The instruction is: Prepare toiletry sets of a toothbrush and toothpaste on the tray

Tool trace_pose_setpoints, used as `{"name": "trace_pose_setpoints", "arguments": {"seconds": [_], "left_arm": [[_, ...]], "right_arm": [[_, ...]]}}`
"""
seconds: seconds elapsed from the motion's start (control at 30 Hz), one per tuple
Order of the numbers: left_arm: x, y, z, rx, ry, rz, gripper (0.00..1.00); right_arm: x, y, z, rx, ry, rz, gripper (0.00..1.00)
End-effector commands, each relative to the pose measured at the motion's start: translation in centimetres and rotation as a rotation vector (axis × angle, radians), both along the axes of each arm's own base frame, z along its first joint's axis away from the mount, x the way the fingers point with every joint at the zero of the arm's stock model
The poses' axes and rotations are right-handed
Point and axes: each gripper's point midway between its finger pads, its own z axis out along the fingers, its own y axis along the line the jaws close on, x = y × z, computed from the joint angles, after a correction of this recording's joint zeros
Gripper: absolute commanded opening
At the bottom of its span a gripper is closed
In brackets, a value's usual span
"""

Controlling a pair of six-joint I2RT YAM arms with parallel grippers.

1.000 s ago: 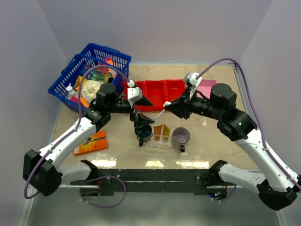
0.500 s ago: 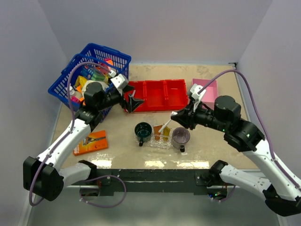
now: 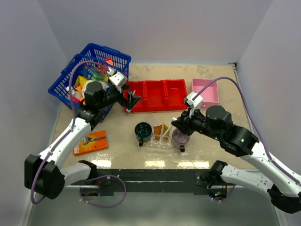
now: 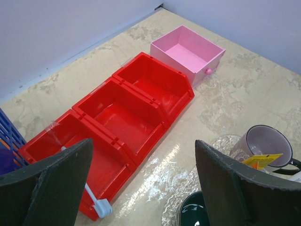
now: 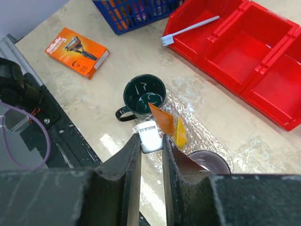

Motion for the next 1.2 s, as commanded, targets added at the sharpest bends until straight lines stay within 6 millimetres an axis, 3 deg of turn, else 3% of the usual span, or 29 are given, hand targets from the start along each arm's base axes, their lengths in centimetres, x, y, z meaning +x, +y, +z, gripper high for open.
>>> {"name": "trace_pose_setpoints", "arguments": {"seconds": [0.0,0.5,0.87,1.03,1.17], "left_arm": [[0.8,0.8,0.8,0.005,-0.028,0.047,0.93],[0.9,0.6,0.3,0.006,-0.009,0.045,0.93],[0.3,0.0,0.5,0.004,-0.021,-0.014,0.92],[-3.7,-3.5,2.0,-0.054,-0.093,-0.26,0.89],[-6.7,-6.4,2.7,-0.049,-0.142,-0.341,0.89]], "right_arm": [[0.2,-0.2,0.1,0.042,0.004,-0.054,0.0],[0.4,-0.1,-3.4,0.004,0.028,-0.106,0.0],[0.4,0.7,-4.7,-0.009,0.012,-0.114,0.0],[1.5,-0.6,-2.6,0.005,-0.025,-0.216,0.0],[1.9,-1.5,-0.5,0.06,-0.05,-0.274,0.0]]}}
